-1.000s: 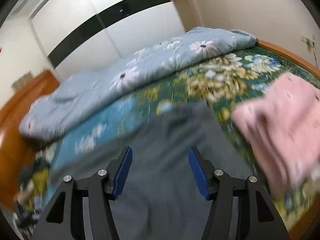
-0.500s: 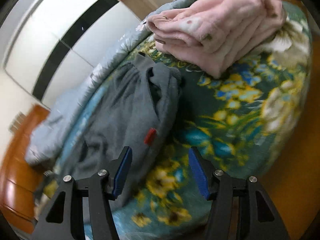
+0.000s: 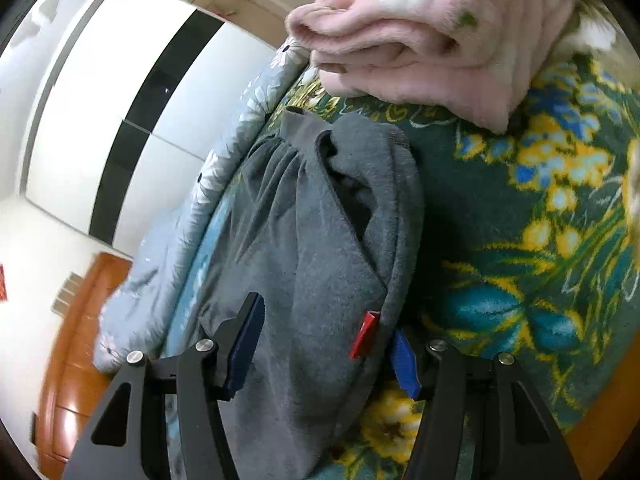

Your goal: Fold clothes

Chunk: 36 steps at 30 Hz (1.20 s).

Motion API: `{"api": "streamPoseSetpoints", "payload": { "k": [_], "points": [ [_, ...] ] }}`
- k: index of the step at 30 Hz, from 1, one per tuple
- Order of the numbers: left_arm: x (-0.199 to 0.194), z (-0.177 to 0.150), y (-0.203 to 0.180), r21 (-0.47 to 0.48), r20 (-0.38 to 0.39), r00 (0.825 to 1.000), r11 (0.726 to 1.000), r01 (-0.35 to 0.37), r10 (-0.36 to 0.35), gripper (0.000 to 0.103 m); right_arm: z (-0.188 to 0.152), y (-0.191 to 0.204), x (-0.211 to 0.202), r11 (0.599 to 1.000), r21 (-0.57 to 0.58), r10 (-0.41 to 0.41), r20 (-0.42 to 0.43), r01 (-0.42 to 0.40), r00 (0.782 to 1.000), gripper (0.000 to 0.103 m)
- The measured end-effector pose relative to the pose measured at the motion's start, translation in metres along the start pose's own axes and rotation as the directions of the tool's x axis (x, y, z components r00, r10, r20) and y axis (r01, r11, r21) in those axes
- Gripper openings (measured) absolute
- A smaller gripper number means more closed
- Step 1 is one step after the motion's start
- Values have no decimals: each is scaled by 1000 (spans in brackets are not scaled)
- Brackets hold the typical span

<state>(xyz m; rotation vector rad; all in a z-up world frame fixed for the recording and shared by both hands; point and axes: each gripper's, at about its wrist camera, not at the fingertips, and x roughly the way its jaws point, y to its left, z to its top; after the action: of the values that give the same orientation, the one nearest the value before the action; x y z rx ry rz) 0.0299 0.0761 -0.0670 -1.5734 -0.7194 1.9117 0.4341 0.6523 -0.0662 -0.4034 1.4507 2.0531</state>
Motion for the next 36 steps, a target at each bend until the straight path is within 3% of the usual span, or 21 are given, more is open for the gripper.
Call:
{"api": "streamPoseSetpoints", "payload": {
  "k": [2, 4, 7, 8, 9, 12, 18, 26, 29, 33, 36],
  "points": [
    [7, 4, 2, -1, -6, 1000, 1000, -3, 3, 30, -2, -3, -2, 1000, 10, 8, -1, -8, 1000, 60],
    [3, 8, 3, -1, 6, 1000, 1000, 19, -19, 14, -1, -3, 0, 1000, 17, 13, -4, -13, 1000, 60],
    [-7, 15, 4, 2, 32, 997, 998, 65, -65, 9, 1, -3, 1, 999, 31, 10, -1, -10, 1000, 59],
    [-10, 18, 4, 3, 41, 996, 997, 80, -80, 9, 1, -4, -1, 999, 33, 5, 2, -5, 1000, 46],
    [-13, 20, 5, 4, 50, 994, 995, 95, -95, 9, 1, -4, -4, 1000, 31, -2, 8, 2, 1000, 24],
    [-26, 27, 5, 10, 78, 987, 990, 142, -143, 9, -2, 8, -23, 1000, 0, 27, 40, -27, 999, 11],
    [-42, 51, -2, 9, 118, 978, 985, 172, -172, 9, -7, 40, -65, 982, -92, 172, 94, -163, 981, 9],
    [-52, 86, -13, -4, 163, 969, 982, 187, -184, 9, 19, 103, -42, 969, -183, 184, 69, -169, 980, 10],
    [-37, 120, -34, -1, 167, 975, 988, 152, -149, 9, 40, 141, -21, 961, -235, 161, 61, -143, 985, 10],
    [1, 172, -69, 33, 160, 986, 998, 49, -54, 10, 70, 183, 21, 954, -293, 79, 33, -66, 996, 10],
    [42, 213, -86, 17, 134, 991, 999, -29, 27, 10, 96, 196, 64, 964, -263, 26, -17, -30, 1000, 10]
  ]
}}
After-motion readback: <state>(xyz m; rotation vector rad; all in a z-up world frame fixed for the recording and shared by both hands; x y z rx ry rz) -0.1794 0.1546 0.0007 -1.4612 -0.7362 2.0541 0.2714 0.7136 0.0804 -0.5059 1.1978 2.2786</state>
